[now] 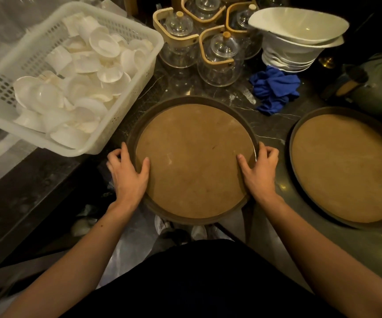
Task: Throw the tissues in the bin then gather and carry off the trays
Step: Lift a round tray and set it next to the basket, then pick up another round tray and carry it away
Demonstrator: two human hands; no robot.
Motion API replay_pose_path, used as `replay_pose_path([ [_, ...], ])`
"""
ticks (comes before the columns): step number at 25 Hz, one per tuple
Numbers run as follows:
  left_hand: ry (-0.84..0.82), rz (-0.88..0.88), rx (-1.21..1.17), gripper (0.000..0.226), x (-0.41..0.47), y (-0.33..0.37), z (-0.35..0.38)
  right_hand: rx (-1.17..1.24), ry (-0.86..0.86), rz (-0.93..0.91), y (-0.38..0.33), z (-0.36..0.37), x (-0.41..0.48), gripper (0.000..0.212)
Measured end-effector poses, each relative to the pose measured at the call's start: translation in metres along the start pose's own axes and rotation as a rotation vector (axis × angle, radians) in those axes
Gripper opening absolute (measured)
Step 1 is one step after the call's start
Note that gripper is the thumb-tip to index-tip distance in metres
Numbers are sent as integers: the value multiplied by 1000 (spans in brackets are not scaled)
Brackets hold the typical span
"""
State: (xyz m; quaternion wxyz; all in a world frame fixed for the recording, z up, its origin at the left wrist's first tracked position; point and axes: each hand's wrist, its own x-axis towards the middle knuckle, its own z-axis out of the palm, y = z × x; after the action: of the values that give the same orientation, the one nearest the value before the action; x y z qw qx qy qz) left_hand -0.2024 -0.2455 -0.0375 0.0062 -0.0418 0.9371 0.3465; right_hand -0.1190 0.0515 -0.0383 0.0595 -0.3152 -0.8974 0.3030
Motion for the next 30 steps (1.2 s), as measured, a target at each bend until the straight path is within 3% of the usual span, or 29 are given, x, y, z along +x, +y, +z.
replay_pose_path([
  [7,-3,44,63,71,-48,7,-8,-55,-95,-102,10,-15,-17,75],
  [13,-45,152,105,62,-78,10,-21,-42,-69,-185,7,-29,-51,62],
  [19,-104,380,78,56,-97,9,-38,-92,86,-276,-9,-35,-111,56],
  [26,-165,691,50,52,-126,27,-47,-255,130,-358,-16,-60,-174,57],
  [30,-232,853,52,53,-145,65,-35,-261,234,-291,12,-96,-195,57],
])
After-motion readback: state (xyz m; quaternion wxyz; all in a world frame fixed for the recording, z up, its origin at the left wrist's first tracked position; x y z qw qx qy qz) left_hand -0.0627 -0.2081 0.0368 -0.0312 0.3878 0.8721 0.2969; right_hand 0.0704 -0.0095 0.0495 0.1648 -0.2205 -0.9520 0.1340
